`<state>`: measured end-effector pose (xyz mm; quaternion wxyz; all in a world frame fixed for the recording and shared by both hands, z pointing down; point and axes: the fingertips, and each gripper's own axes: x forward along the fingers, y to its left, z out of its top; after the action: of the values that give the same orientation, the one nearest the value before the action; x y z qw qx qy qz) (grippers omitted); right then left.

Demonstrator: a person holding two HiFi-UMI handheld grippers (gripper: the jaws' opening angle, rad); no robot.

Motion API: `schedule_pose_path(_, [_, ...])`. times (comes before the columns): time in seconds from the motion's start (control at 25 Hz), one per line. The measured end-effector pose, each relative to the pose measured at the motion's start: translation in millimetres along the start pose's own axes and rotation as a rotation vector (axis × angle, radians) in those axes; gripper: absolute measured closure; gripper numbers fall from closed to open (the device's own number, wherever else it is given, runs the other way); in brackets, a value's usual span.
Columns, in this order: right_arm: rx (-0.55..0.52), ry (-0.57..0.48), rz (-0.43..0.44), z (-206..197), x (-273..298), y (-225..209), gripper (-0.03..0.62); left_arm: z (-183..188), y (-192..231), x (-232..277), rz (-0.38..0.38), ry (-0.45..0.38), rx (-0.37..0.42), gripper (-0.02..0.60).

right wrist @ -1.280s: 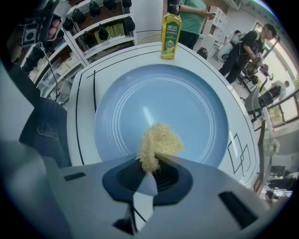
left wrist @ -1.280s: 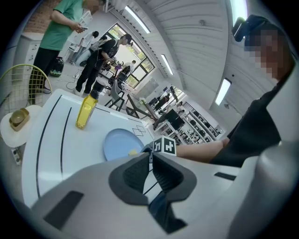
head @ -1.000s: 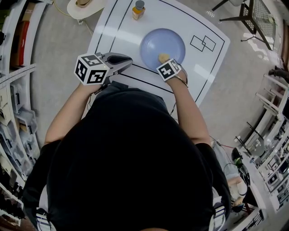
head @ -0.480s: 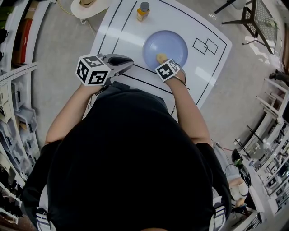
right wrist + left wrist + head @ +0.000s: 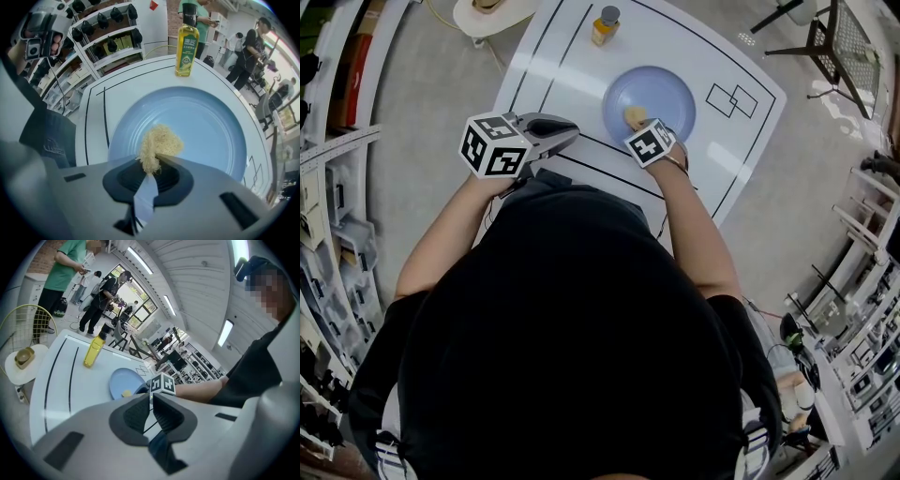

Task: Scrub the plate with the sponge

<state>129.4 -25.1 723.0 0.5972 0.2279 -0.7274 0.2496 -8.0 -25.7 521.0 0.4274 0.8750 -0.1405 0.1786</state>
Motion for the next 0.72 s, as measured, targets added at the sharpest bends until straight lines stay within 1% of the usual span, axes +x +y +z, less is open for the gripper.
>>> schedule_pose_path(0.16, [-0.002,-0.02,-0.003,6,0,0,0.559,-1,2,-4,0.007,-0.001,-0.002,0.555])
schedule_pose_path(0.48, [-0.005,-0.025,-0.003,10,0,-1,0.559,0,4,-9,0.011,-0.003,-0.001,0.555])
schedule_pose_path(0.72, [0.018,-0.065,-0.036,15,-10,-9,0.559,6,2,-9,0.006,0.0,0.02,0.555])
